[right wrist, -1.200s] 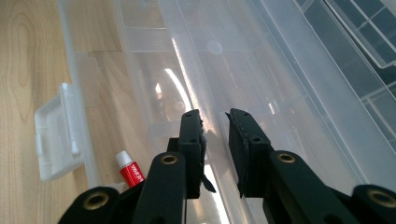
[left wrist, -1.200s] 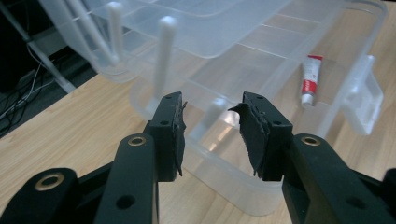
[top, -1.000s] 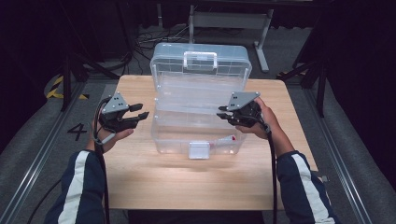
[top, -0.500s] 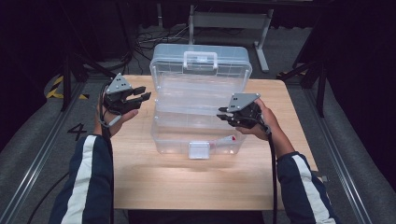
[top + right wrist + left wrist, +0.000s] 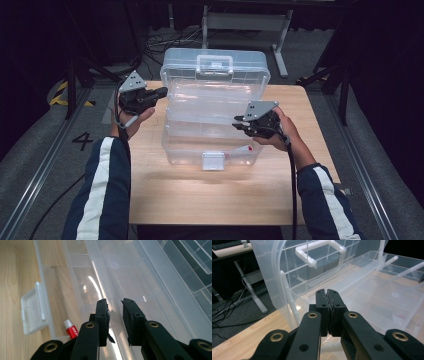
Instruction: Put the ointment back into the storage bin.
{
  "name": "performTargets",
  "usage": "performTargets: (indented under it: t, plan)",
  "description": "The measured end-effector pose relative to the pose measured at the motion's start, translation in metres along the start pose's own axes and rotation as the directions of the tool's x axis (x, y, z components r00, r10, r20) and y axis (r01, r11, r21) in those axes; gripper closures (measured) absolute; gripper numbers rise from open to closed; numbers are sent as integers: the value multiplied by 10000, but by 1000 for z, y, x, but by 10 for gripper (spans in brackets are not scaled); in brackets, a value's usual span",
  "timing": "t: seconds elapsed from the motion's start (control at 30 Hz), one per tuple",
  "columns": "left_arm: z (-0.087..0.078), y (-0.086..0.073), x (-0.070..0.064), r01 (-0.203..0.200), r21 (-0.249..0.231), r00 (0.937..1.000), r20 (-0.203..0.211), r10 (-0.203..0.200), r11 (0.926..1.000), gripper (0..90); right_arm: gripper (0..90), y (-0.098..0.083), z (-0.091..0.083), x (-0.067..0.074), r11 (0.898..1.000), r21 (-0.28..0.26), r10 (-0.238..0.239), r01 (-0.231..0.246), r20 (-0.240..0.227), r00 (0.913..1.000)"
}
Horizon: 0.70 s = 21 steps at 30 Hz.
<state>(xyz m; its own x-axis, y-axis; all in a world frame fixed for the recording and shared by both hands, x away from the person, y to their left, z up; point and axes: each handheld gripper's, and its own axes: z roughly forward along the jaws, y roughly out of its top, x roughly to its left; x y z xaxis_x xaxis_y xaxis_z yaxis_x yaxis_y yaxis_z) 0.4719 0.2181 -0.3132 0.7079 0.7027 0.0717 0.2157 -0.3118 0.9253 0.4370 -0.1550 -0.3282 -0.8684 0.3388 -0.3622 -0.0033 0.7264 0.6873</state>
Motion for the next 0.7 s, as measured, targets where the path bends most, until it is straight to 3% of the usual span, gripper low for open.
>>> performTargets:
  t: [0.23,0.7]
  plan:
    - [7,6,-1,-64,-48,9998,-209,63,10000,899,752,-1,0,2,10000,-19,-46,46,-29,10000]
    - [7,7,-1,137,-337,9997,-198,-144,9993,900,746,-5,0,9,9999,21,-139,139,-146,9998]
